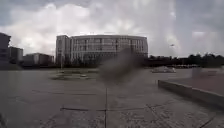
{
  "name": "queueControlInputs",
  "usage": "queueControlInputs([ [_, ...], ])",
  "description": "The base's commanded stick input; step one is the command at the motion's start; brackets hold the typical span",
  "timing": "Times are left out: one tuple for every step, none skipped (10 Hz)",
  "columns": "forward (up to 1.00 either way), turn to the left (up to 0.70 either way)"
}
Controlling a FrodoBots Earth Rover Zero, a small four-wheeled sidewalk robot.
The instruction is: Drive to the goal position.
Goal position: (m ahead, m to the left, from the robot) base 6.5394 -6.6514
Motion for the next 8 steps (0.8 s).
queueControlInputs([
  [0.7,0.0],
  [0.7,0.0],
  [0.7,0.0],
  [0.7,0.0],
  [0.7,-0.02],
  [0.7,-0.1],
  [0.7,-0.25],
  [0.7,-0.33],
])
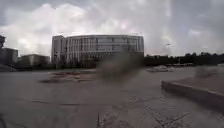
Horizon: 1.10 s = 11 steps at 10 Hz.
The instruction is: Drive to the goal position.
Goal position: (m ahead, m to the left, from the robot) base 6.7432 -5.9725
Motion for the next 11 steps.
queueControlInputs([
  [0.7,-0.29],
  [0.7,-0.15],
  [0.7,0.0],
  [0.7,0.0],
  [0.7,0.0],
  [0.7,0.0],
  [0.7,0.0],
  [0.7,0.0],
  [0.7,0.0],
  [0.7,0.0],
  [0.7,0.0],
])
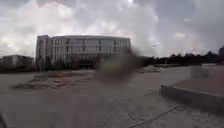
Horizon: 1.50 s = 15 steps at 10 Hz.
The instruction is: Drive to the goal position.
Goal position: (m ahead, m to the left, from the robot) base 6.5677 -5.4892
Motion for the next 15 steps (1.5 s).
queueControlInputs([
  [0.7,0.0],
  [0.7,0.0],
  [0.7,0.0],
  [0.7,0.0],
  [0.7,0.0],
  [0.7,0.0],
  [0.7,-0.01],
  [0.7,-0.02],
  [0.7,-0.02],
  [0.7,-0.02],
  [0.7,0.0],
  [0.7,0.0],
  [0.7,-0.02],
  [0.7,-0.02],
  [0.7,-0.01],
])
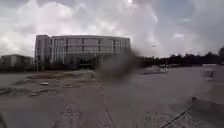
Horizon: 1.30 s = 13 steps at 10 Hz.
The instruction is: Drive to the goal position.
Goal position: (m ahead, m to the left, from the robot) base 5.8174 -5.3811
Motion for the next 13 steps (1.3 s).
queueControlInputs([
  [0.7,0.0],
  [0.7,-0.04],
  [0.7,-0.17],
  [0.7,-0.33],
  [0.7,-0.33],
  [0.7,-0.33],
  [0.7,-0.33],
  [0.7,-0.33],
  [0.7,-0.33],
  [0.7,-0.33],
  [0.7,-0.33],
  [0.7,-0.33],
  [0.7,-0.33],
])
